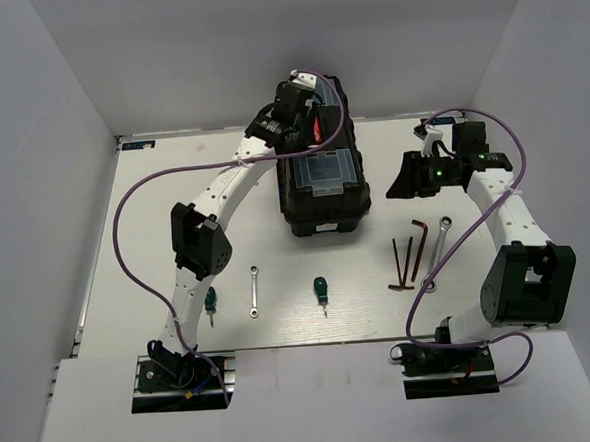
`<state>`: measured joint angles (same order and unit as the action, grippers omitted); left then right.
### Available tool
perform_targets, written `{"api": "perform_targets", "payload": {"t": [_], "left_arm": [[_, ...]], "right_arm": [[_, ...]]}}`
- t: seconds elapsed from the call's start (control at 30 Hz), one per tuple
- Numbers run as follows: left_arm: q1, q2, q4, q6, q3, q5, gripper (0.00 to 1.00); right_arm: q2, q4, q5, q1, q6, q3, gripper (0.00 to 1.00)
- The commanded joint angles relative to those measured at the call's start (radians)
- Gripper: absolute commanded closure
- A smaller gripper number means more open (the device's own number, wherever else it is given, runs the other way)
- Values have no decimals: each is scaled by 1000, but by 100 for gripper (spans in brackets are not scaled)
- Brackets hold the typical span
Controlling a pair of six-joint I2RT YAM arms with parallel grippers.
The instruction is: Sort the tools into containers
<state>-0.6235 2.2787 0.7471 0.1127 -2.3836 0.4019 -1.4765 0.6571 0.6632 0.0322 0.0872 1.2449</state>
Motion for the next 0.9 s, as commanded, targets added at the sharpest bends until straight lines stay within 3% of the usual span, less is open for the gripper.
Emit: {"api": "perform_targets", "payload": {"t": [0.0, 0.3, 0.63, 0.87], "left_arm": [[4, -12, 34, -18, 10, 90, 38], [-24, 7, 43, -36, 47, 135, 38], [-44, 5, 95, -45, 92, 391, 39], [-44, -36, 86, -96, 72, 466, 39]], "right_arm": [[25, -24, 29, 3, 0, -10, 45], [38, -37, 41, 2, -14, -28, 45], [61, -51, 53, 3, -14, -56, 44], [67, -62, 61, 3, -20, -70, 44]]}}
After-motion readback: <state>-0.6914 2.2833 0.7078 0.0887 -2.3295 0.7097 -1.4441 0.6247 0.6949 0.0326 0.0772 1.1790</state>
